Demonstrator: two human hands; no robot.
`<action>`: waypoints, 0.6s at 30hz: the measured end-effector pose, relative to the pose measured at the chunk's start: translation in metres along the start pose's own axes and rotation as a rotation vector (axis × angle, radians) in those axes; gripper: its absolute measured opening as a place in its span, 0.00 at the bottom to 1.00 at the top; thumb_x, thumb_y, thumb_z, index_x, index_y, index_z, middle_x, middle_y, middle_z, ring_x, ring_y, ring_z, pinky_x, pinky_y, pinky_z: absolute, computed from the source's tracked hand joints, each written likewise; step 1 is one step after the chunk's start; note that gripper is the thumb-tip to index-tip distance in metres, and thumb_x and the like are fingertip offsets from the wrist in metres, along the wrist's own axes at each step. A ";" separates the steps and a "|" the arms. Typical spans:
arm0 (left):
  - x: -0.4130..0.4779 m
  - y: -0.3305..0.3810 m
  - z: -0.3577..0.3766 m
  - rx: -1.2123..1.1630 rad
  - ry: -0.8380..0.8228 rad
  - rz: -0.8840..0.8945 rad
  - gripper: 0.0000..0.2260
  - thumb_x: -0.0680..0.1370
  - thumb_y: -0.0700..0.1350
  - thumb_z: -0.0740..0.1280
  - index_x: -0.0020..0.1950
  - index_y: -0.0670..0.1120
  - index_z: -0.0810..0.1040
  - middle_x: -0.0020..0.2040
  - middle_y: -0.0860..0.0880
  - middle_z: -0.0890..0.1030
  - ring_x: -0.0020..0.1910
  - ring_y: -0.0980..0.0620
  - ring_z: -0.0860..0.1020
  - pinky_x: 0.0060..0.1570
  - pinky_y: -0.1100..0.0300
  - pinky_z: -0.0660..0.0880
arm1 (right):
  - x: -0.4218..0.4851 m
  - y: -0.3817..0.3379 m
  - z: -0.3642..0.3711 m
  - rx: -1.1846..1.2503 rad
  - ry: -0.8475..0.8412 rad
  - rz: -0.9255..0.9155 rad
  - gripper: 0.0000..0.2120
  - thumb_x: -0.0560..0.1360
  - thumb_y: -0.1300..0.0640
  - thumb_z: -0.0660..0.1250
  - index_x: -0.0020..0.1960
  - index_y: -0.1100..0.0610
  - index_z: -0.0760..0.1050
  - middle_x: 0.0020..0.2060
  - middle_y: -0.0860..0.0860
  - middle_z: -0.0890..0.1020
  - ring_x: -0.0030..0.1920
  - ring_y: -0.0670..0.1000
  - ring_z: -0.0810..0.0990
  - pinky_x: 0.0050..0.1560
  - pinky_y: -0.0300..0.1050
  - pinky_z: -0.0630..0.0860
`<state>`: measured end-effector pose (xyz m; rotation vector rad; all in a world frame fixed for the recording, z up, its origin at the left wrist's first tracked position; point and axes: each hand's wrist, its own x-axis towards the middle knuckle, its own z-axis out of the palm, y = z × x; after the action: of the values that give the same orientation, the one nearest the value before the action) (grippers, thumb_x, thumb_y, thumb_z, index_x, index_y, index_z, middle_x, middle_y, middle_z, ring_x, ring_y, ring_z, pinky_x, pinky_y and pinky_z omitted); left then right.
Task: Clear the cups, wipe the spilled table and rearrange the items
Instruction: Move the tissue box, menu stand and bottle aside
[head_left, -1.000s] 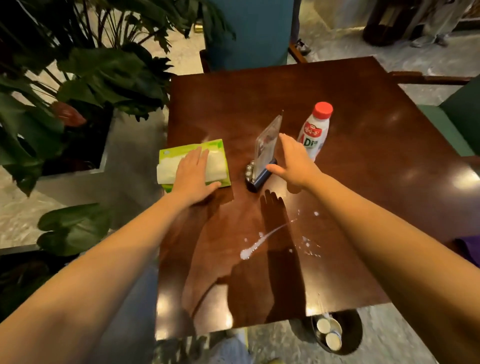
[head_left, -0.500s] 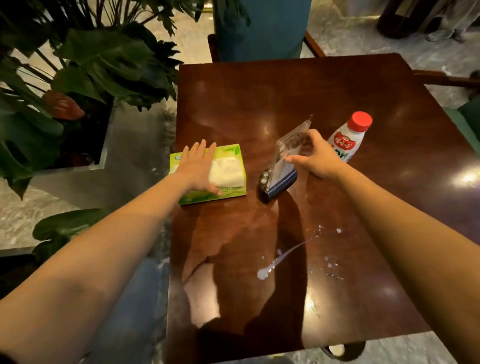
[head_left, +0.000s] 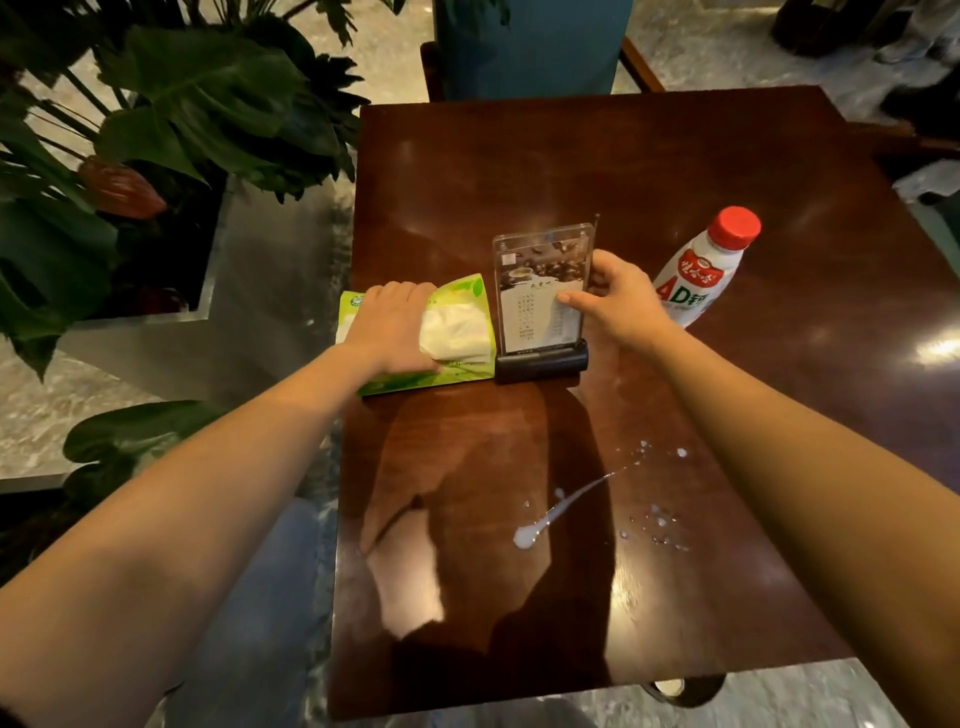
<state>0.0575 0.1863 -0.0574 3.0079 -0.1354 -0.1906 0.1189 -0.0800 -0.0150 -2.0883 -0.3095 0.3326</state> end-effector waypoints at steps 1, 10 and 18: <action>-0.001 0.000 0.000 -0.002 0.008 0.001 0.41 0.60 0.61 0.75 0.67 0.47 0.65 0.60 0.45 0.74 0.59 0.43 0.71 0.60 0.48 0.65 | -0.001 0.000 0.001 0.002 0.008 -0.002 0.15 0.73 0.60 0.70 0.59 0.54 0.74 0.55 0.49 0.81 0.56 0.48 0.79 0.56 0.43 0.76; -0.009 0.004 -0.001 -0.031 0.055 -0.013 0.38 0.61 0.58 0.75 0.66 0.47 0.66 0.59 0.45 0.75 0.59 0.43 0.71 0.61 0.48 0.63 | -0.020 0.003 -0.004 0.018 0.082 -0.035 0.07 0.74 0.61 0.68 0.51 0.55 0.75 0.51 0.49 0.80 0.53 0.47 0.78 0.49 0.36 0.76; -0.012 0.010 -0.006 -0.058 0.052 -0.023 0.37 0.62 0.57 0.76 0.66 0.47 0.66 0.60 0.45 0.74 0.60 0.43 0.71 0.63 0.47 0.63 | -0.029 0.002 -0.027 0.085 0.138 -0.046 0.09 0.74 0.64 0.67 0.54 0.62 0.74 0.51 0.52 0.80 0.55 0.49 0.78 0.56 0.46 0.77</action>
<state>0.0455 0.1785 -0.0484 2.9543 -0.0893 -0.1165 0.1018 -0.1122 0.0000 -2.0059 -0.2562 0.1698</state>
